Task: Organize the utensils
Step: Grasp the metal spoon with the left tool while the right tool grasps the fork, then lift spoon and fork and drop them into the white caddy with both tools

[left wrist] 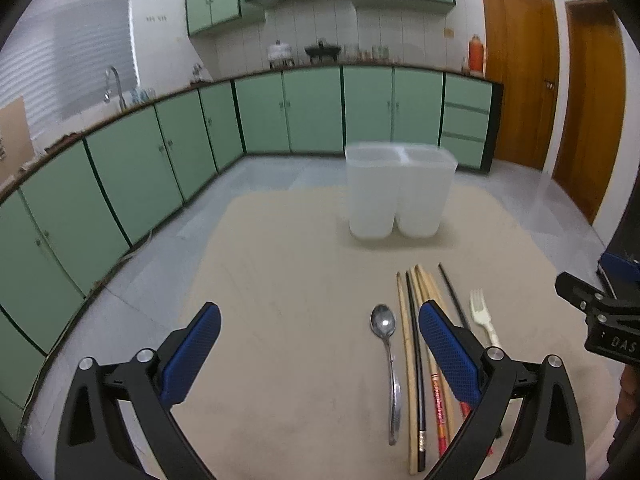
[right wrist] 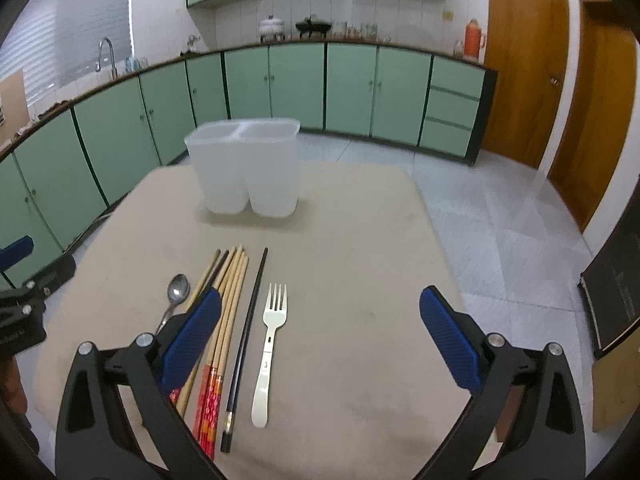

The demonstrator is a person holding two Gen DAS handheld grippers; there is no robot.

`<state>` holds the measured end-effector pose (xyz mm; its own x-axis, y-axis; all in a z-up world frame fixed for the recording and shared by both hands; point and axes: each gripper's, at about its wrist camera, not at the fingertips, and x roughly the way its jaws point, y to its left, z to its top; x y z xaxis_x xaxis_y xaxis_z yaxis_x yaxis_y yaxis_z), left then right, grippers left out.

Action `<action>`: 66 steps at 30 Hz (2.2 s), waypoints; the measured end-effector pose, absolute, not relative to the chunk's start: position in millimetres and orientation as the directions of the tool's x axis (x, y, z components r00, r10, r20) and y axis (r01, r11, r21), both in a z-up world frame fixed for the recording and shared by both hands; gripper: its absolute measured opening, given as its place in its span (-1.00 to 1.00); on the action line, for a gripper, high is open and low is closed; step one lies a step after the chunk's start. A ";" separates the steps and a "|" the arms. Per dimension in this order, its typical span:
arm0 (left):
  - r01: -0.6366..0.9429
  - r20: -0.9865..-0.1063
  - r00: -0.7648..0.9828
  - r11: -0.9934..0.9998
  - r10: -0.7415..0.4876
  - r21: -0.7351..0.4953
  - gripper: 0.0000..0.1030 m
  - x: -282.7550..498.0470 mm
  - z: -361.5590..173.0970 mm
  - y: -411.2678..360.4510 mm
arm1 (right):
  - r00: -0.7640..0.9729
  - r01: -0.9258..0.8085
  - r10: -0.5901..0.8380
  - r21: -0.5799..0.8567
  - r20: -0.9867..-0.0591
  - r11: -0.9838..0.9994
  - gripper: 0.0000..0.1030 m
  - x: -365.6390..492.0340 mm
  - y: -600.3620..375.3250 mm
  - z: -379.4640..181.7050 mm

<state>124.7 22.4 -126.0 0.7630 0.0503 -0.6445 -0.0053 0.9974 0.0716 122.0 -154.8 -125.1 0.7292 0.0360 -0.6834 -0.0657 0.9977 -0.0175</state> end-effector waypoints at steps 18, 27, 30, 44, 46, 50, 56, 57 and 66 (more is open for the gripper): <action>0.016 -0.779 0.626 0.999 0.019 0.038 0.80 191.4 -191.8 16.2 | 0.528 -0.077 0.093 0.061 -0.844 0.995 0.18 206.9 -132.4 -218.2; 0.024 -0.801 0.598 1.000 -0.005 0.012 0.80 205.4 -200.2 15.7 | 0.518 -0.076 0.066 0.032 -0.853 0.997 -0.13 219.6 -119.4 -226.7; 0.029 -0.807 0.590 0.999 -0.004 0.017 0.80 212.8 -204.4 11.6 | 0.520 -0.102 0.078 0.029 -0.851 0.994 -0.40 214.8 -116.5 -225.6; 0.031 -0.835 0.549 0.998 0.028 0.055 0.80 233.0 -224.2 0.5 | 0.520 -0.118 0.109 0.054 -0.847 0.991 -0.55 211.1 -126.0 -221.8; 0.031 -0.838 0.545 0.998 0.022 0.046 0.80 233.2 -226.7 0.7 | 0.519 -0.117 0.107 0.054 -0.848 0.992 -0.54 210.7 -126.3 -221.9; 0.020 -0.843 0.538 1.000 0.001 0.014 0.80 234.5 -228.5 5.4 | 0.517 -0.122 0.099 0.042 -0.850 0.992 -0.54 207.8 -127.6 -220.8; 0.056 -0.835 0.548 0.998 -0.042 -0.013 0.33 224.5 -226.7 5.9 | 0.511 -0.119 0.102 0.047 -0.854 0.992 -0.58 210.2 -125.8 -222.0; 0.061 -0.833 0.551 0.998 -0.048 -0.017 0.18 222.5 -226.6 5.2 | 0.509 -0.119 0.104 0.050 -0.854 0.992 -0.61 212.9 -124.4 -220.4; 0.108 -0.794 0.588 0.987 -0.158 -0.116 -0.46 204.3 -221.2 15.2 | 0.539 -0.098 0.129 0.090 -0.833 0.991 -0.62 202.8 -136.2 -212.0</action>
